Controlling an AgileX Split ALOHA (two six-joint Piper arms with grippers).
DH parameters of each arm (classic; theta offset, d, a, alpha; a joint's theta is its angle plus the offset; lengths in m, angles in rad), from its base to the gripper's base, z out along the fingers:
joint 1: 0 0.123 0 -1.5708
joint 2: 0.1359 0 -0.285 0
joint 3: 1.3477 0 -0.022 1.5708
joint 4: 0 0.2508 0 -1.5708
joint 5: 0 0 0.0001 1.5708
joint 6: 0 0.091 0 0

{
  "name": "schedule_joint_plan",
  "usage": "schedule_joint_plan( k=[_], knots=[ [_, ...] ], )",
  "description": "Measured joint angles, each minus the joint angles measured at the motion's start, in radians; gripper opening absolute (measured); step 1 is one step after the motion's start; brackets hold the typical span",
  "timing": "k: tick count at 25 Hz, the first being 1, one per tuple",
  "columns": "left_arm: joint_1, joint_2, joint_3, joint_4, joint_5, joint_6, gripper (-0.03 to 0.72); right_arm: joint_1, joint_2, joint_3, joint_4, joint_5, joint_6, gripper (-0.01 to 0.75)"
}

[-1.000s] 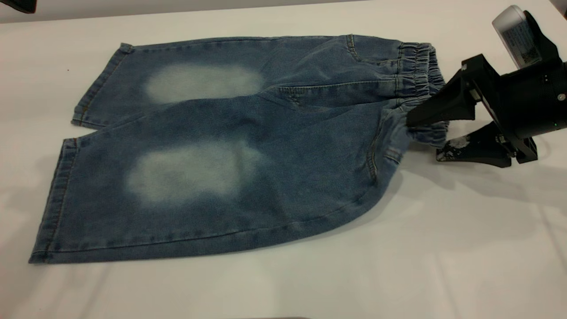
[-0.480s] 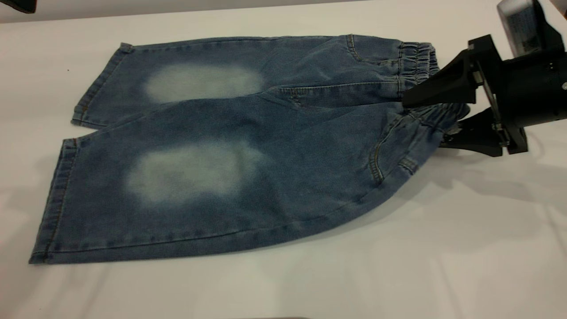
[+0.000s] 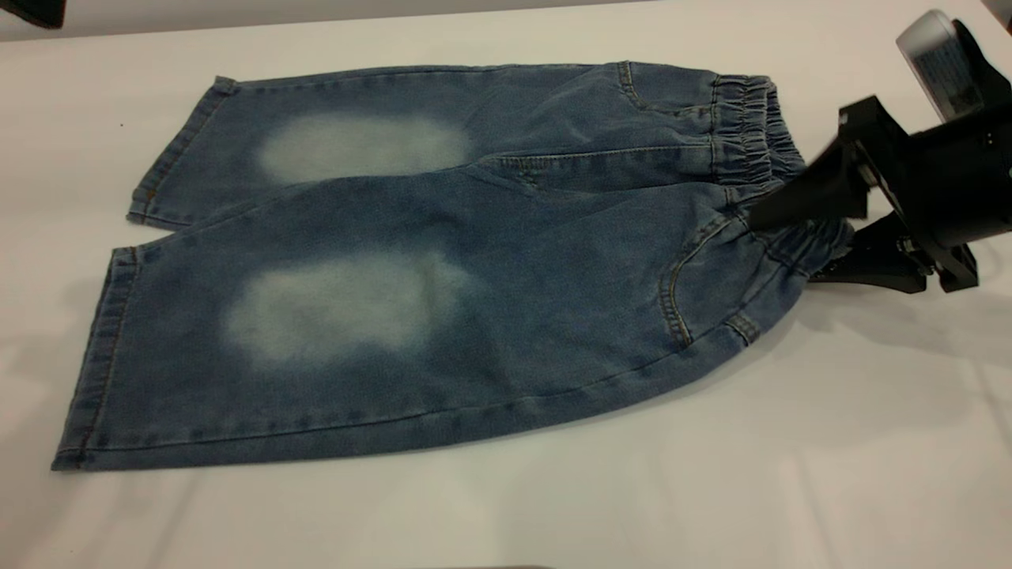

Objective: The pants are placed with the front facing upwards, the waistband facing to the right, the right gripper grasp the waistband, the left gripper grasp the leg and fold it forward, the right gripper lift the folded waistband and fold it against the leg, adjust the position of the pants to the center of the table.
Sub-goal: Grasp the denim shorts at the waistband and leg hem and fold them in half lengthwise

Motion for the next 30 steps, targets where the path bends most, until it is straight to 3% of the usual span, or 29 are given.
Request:
schedule_joint_plan(
  k=[4,6,9,16,22,30],
  knots=[
    [0.0,0.0,0.0,-0.001,0.069,0.0,0.501,-0.002,0.0,0.0,0.0,-0.024,-0.005,0.122],
    [0.0,0.0,0.0,-0.001,0.121,0.0,0.501,-0.002,0.0,0.0,0.001,-0.026,-0.01,0.053],
    [0.0,0.0,0.009,-0.001,0.212,0.0,0.501,-0.002,0.0,0.0,0.001,-0.033,-0.015,0.043],
    [0.0,0.018,0.162,0.015,0.229,-0.051,0.501,-0.002,0.0,0.0,0.0,-0.037,-0.019,0.043],
    [0.0,0.036,0.231,0.112,0.109,-0.213,0.501,-0.002,0.0,0.0,-0.009,-0.037,-0.019,0.043],
    [0.0,0.244,0.233,0.168,0.003,-0.24,0.501,-0.003,0.0,0.0,-0.012,-0.037,-0.019,0.041]
  ],
)
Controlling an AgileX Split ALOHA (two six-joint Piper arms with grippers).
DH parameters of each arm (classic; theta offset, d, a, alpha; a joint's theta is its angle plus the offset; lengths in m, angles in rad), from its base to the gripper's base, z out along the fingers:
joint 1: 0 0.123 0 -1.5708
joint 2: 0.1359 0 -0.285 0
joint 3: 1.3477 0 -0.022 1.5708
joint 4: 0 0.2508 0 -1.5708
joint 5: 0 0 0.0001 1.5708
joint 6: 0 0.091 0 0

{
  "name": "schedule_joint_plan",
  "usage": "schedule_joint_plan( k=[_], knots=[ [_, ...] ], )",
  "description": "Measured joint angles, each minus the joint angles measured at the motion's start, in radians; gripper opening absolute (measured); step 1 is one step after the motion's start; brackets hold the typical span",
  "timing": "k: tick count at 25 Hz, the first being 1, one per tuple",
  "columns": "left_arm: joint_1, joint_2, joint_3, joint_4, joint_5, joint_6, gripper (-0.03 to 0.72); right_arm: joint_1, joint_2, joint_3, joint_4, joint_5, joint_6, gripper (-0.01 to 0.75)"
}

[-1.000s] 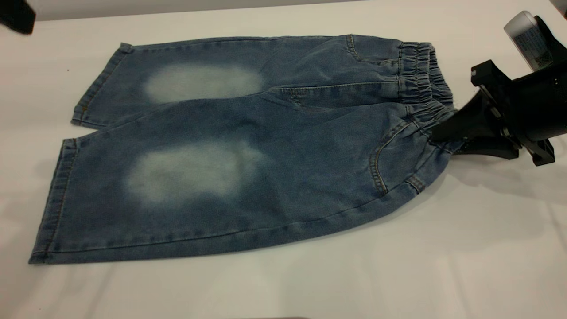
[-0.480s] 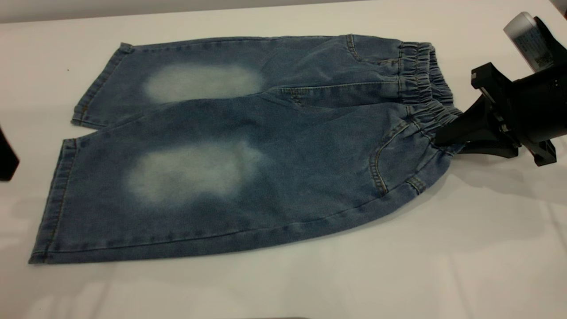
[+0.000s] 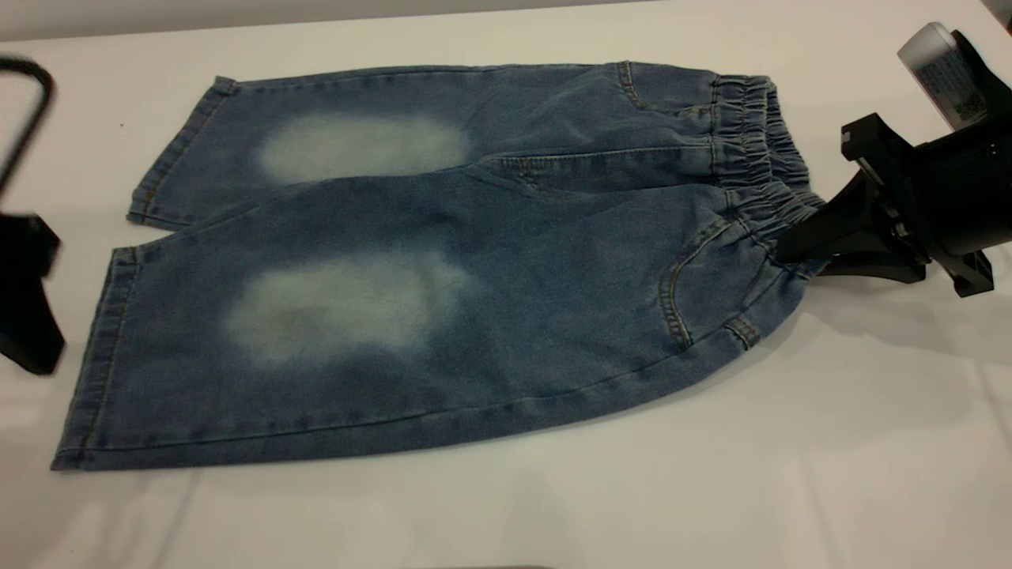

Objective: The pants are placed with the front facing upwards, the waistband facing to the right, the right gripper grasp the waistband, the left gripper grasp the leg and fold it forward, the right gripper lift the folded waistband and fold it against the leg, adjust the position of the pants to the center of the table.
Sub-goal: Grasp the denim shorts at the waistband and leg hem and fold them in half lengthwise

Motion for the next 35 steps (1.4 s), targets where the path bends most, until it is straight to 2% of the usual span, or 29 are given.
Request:
schedule_joint_plan(
  k=[7,17,25,28,33,35],
  knots=[
    [0.0,0.183,0.0,0.014,-0.068,0.001,0.501,0.0,0.0,0.0,-0.001,0.0,0.0,0.041],
    [0.0,0.351,-0.001,0.034,-0.262,0.009,0.501,0.0,0.0,0.0,-0.001,0.0,-0.002,0.041],
    [0.0,0.392,-0.008,0.033,-0.275,0.012,0.484,0.0,0.0,0.0,-0.001,0.0,-0.002,0.041],
    [-0.002,0.398,-0.012,0.023,-0.275,0.014,0.39,0.0,0.0,0.0,-0.001,0.0,-0.002,0.041],
    [-0.016,0.402,-0.014,-0.002,-0.292,0.015,0.083,0.0,0.0,0.0,-0.002,0.0,-0.002,0.041],
    [-0.016,0.395,-0.014,-0.001,-0.294,0.015,0.055,0.0,0.0,0.0,-0.004,0.001,-0.002,0.041]
  ],
)
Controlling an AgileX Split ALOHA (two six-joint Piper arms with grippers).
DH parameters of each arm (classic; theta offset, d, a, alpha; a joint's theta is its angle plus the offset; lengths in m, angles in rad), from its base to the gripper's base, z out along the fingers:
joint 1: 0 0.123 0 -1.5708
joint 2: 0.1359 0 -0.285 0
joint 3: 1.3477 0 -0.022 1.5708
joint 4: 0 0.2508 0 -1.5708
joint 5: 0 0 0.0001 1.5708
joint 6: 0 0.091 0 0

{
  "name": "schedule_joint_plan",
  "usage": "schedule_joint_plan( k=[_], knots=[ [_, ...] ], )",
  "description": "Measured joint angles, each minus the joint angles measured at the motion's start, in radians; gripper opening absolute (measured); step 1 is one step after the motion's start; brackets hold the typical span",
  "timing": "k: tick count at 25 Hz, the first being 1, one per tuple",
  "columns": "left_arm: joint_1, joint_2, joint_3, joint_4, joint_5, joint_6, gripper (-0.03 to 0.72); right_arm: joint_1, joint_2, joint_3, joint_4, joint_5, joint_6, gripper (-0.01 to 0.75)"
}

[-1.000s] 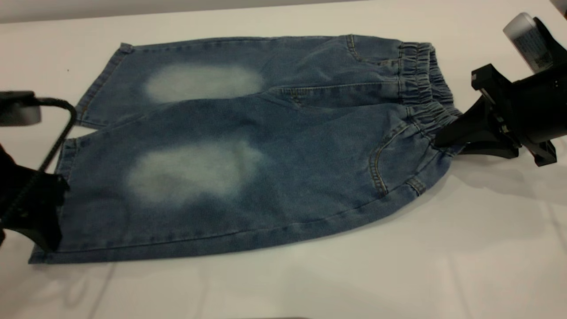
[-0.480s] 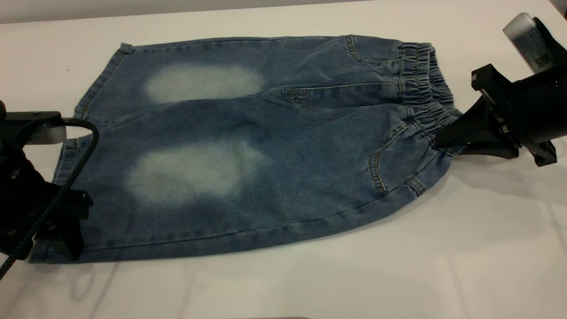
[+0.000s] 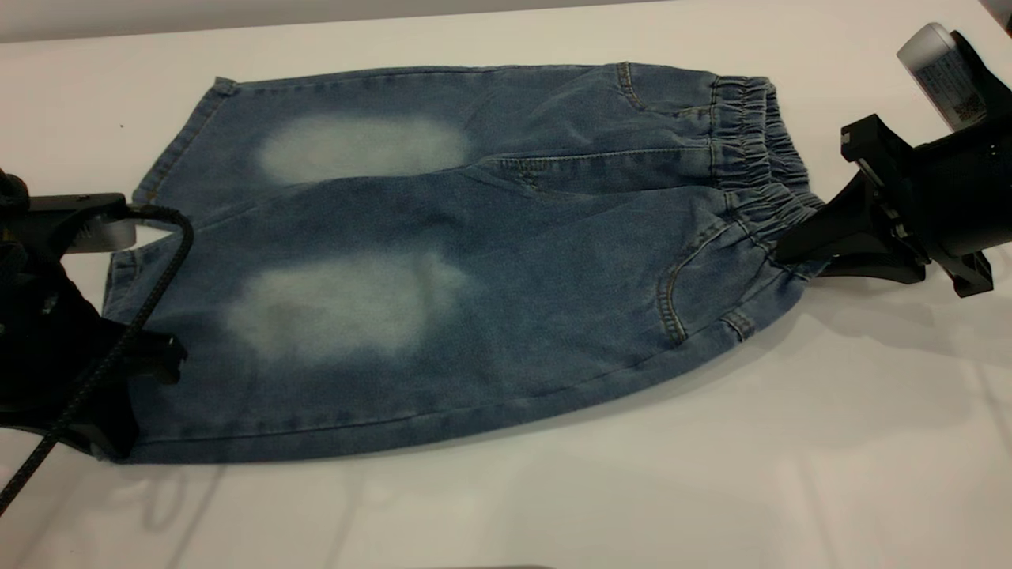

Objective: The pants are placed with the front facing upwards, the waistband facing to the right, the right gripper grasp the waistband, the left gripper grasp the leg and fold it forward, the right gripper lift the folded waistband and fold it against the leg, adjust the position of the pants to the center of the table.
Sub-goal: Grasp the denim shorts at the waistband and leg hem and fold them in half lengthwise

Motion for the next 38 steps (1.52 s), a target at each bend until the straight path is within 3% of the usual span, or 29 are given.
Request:
schedule_joint_plan(
  k=[4,13,19,29,38],
  knots=[
    [0.004,-0.038,0.001,0.024,0.007,0.0,0.053,0.0,-0.007,0.0,-0.011,0.003,-0.001,0.041],
    [0.007,-0.383,0.011,0.009,0.244,0.001,0.052,0.0,-0.179,0.08,-0.038,0.009,-0.001,0.041],
    [-0.073,-0.617,0.015,-0.084,0.366,0.04,0.052,0.0,-0.32,0.18,-0.041,0.006,-0.001,0.041],
    [-0.097,-0.674,-0.008,-0.056,0.288,0.04,0.052,0.0,-0.402,0.177,-0.053,-0.037,-0.004,0.041],
    [-0.094,-0.385,-0.271,0.001,0.236,0.044,0.052,0.0,-0.374,0.07,-0.046,-0.199,0.038,0.041]
  ],
)
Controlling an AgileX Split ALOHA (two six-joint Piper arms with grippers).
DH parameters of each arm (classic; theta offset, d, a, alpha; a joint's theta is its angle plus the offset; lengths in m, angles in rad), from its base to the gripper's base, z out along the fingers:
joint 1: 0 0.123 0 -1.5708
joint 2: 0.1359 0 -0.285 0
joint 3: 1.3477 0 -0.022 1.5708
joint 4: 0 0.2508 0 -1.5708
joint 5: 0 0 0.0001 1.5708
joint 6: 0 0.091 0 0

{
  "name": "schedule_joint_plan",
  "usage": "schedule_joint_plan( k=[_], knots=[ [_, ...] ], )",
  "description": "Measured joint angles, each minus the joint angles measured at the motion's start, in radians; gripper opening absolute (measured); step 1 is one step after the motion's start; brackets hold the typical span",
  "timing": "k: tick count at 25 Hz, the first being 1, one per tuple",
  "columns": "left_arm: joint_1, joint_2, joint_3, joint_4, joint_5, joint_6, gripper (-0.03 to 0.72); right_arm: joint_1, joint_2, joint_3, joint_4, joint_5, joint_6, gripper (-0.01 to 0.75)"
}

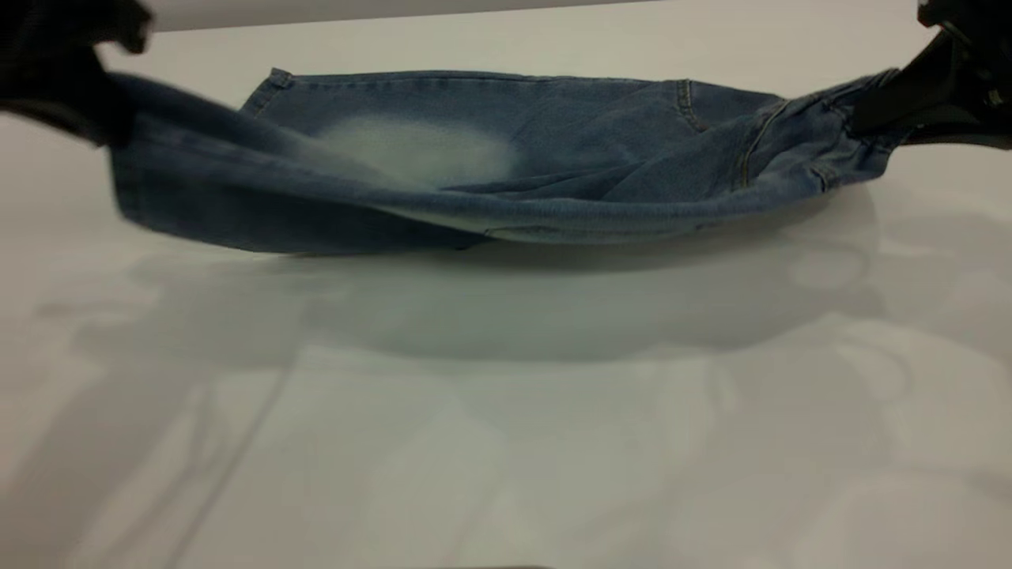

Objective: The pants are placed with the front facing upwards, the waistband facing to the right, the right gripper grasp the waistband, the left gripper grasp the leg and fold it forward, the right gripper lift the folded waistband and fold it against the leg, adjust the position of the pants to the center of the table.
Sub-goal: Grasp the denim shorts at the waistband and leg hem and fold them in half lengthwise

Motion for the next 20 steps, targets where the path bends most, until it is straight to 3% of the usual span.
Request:
schedule_joint_plan(
  k=[12,20],
  knots=[
    [0.0,0.338,-0.37,0.036,0.035,0.077,0.052,0.0,0.16,-0.2,-0.007,-0.036,0.03,0.041],
    [0.0,0.423,-0.492,0.04,0.02,0.159,0.052,0.0,0.226,-0.336,-0.03,-0.035,0.007,0.041]
  ],
)
